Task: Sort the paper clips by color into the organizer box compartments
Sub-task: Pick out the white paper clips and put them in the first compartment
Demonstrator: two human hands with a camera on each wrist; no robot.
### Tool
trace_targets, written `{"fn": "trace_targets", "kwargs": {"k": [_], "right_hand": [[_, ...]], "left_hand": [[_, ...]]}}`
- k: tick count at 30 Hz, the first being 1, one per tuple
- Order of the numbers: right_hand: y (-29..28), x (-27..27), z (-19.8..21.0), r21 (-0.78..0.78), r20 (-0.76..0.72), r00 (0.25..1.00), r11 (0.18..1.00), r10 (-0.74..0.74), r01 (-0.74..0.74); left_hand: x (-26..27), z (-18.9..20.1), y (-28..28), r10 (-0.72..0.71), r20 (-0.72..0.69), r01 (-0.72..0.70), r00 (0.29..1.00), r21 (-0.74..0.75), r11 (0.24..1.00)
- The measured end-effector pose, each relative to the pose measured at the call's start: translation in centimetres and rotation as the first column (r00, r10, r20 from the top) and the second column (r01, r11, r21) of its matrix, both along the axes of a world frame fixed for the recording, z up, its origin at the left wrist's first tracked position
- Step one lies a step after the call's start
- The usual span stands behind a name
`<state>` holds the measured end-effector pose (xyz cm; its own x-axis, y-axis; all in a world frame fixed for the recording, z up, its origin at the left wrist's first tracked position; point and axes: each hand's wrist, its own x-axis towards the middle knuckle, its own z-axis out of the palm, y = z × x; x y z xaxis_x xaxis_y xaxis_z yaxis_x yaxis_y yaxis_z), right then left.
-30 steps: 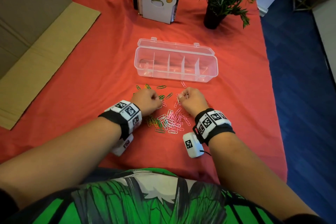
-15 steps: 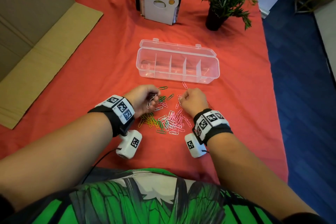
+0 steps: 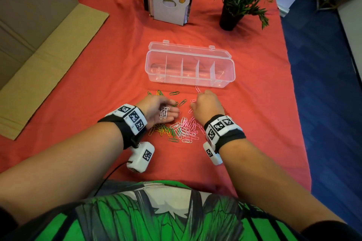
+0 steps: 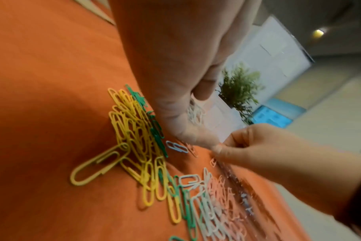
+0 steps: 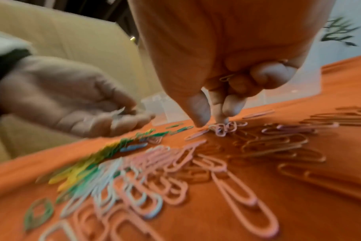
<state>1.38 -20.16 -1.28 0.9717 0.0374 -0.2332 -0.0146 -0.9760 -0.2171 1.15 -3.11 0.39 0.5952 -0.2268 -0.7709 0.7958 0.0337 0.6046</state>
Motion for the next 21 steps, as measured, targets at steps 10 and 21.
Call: {"fn": "trace_targets", "kwargs": {"k": [10, 21], "right_hand": [[-0.7, 0.7, 0.0, 0.057, -0.151, 0.988, 0.998, -0.022, 0.03], [0.1, -1.3, 0.4, -0.179, 0.041, 0.984, 0.97, 0.174, -0.164]], "left_hand": [[0.1, -1.1, 0.3, -0.317, 0.251, 0.147, 0.915, 0.524, 0.839], [-1.1, -2.2, -0.1, -0.919, 0.157, 0.163, 0.362, 0.96, 0.228]]}}
